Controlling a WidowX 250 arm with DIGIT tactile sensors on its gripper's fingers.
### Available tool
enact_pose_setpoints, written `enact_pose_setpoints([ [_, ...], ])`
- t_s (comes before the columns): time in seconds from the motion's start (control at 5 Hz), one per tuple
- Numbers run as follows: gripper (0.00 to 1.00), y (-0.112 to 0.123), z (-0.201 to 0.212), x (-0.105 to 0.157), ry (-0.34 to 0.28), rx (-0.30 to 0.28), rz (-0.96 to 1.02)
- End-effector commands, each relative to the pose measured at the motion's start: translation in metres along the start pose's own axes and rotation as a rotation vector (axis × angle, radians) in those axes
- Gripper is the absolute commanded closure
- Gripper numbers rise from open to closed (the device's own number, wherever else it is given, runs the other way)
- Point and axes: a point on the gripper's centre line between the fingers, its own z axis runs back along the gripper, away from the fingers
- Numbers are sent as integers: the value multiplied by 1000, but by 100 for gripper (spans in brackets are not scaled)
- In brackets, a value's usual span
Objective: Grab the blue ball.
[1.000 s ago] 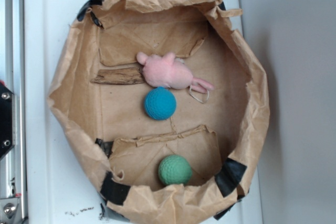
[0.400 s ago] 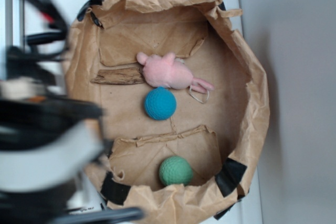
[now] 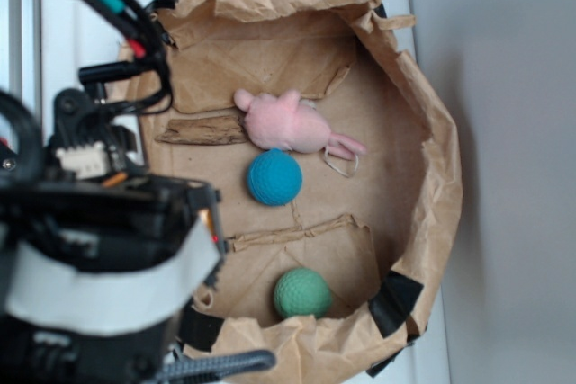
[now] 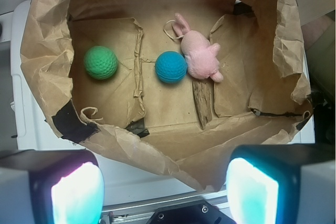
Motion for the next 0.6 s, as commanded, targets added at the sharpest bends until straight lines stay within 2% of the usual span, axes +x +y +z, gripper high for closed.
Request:
enact_pose_setpoints([
  [0.0,0,3,-16,27,-54,-28,243],
  [0.4,0,19,-58,53,-16,-63,704],
])
